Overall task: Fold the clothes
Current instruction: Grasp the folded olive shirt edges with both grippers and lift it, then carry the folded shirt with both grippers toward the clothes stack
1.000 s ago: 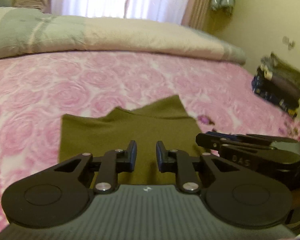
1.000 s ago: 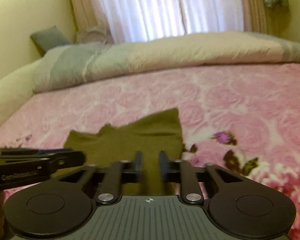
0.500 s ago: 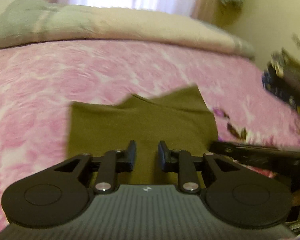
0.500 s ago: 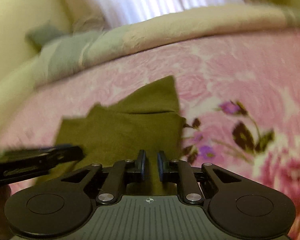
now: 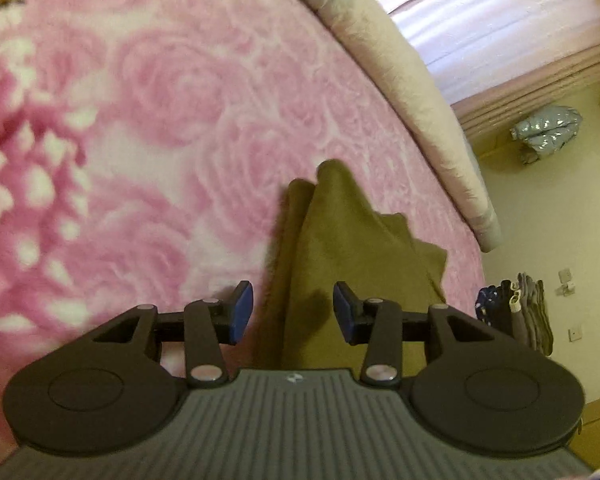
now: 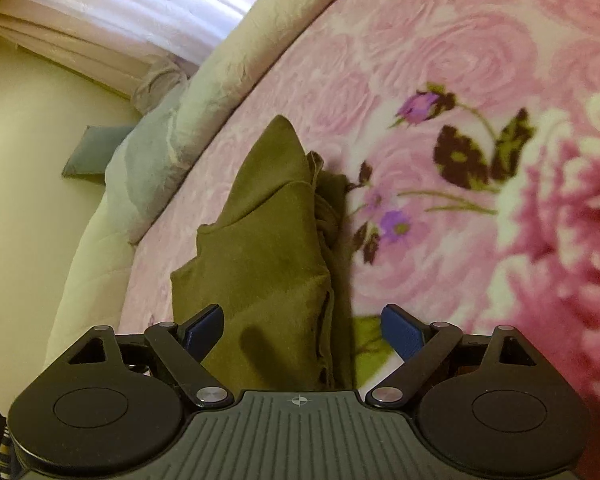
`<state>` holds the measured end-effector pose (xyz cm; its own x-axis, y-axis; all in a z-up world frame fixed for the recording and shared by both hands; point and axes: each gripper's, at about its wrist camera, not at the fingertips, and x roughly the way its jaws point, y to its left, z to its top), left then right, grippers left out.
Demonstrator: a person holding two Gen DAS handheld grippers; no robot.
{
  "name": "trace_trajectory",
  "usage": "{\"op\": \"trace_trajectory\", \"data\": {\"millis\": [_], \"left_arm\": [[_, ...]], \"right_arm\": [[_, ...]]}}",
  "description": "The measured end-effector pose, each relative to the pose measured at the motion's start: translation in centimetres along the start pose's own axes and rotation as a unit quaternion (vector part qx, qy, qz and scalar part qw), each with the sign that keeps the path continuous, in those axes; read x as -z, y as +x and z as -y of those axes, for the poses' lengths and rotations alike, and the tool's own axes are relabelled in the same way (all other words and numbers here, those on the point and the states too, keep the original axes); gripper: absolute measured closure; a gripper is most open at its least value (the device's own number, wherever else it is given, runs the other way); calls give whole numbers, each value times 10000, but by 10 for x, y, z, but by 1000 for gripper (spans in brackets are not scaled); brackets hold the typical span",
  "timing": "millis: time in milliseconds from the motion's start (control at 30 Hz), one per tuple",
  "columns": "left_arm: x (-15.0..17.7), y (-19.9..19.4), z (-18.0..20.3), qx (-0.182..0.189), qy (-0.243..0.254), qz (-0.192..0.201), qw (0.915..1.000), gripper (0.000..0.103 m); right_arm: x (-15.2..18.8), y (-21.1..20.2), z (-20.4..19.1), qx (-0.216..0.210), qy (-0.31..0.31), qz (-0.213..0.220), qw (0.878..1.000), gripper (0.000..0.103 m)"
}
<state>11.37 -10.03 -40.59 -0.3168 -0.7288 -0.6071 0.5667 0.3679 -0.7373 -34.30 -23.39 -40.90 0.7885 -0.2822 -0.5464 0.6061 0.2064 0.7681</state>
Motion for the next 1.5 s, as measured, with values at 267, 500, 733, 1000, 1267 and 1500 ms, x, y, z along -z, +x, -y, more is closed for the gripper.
{"op": "trace_trajectory", "data": {"millis": [267,500,733,1000,1267,1500], "left_arm": [[-10,34,-4,536,-309,-249,9978,66],[-21,65,4,709,-238,-585,9955,84],[-26,73,28,510,263,-721,9957,92],[-59,64,116,333,535,-1306,9894,93],[-72,66,272,1031,1039,-2067,9674,93],[-41,103,397,1723,1517,-2764,9332,93]], "right_arm": [[-16,27,8,-252,116,-296,9992,32],[-27,49,14,-535,163,-506,9972,54],[-33,51,40,-1108,596,-619,9901,77],[-60,-4,18,-686,1250,-553,9882,80],[-100,-157,-45,-212,1661,417,9850,80],[-113,-281,-68,141,1964,1503,9688,80]]}}
